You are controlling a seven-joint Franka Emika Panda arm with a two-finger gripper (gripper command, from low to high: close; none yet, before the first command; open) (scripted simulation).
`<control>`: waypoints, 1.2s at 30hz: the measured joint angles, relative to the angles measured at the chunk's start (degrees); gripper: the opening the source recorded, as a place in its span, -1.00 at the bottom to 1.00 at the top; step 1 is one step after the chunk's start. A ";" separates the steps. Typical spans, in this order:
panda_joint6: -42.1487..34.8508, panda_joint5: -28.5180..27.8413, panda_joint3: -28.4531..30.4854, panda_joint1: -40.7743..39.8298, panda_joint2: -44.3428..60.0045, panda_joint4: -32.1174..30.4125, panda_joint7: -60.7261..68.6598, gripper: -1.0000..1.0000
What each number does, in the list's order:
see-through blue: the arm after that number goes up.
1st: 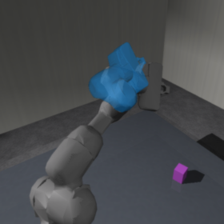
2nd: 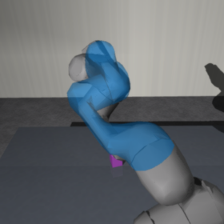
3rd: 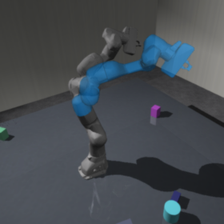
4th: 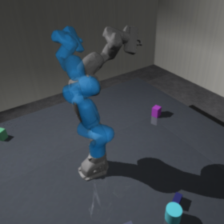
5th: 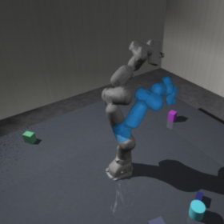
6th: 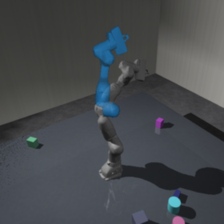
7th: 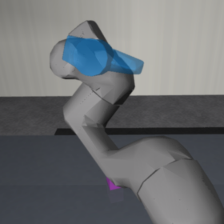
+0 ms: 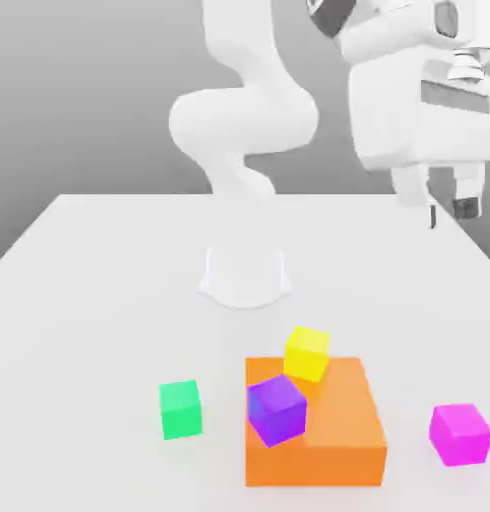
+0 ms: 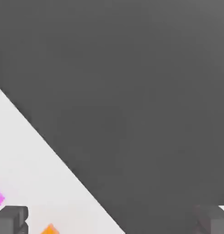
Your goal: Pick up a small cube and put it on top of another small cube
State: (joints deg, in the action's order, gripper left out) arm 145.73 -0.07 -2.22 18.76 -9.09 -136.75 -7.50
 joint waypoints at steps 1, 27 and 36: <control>0.78 -0.02 -0.71 0.49 2.08 -0.28 2.14 0.00; 11.11 -5.64 -5.13 7.85 26.86 -2.66 20.92 -1.00; 2.31 -2.48 -2.51 2.83 8.10 -12.33 18.64 -1.00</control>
State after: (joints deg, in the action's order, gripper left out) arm 148.04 -2.56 -4.74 21.59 -0.99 -149.09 11.14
